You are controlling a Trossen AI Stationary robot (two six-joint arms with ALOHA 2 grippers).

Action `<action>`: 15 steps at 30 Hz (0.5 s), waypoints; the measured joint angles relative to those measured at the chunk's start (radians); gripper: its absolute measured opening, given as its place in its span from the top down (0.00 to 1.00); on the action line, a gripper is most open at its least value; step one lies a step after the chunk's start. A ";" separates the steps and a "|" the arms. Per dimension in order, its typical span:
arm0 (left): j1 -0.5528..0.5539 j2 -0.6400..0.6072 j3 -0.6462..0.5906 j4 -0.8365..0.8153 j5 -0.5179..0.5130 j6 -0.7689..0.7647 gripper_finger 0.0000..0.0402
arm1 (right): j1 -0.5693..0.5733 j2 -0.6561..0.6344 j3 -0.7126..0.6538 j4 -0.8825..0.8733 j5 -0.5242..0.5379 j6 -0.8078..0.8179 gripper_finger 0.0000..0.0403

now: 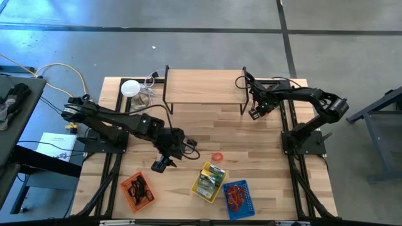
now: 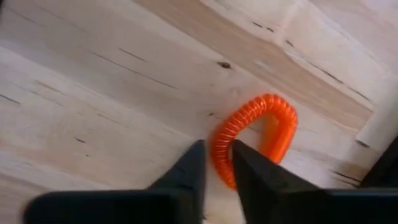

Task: Pick & Place Office Desk Supplies
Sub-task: Put the top orange spring keychain into the blue bin

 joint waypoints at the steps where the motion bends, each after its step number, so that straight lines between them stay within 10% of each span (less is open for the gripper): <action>1: 0.000 0.000 0.000 0.000 0.000 0.000 0.58 | 0.000 0.000 0.000 0.001 -0.003 0.000 0.88; 15: 0.000 0.000 0.000 0.000 -0.001 -0.031 0.58 | 0.034 -0.022 -0.004 -0.026 0.044 0.010 0.99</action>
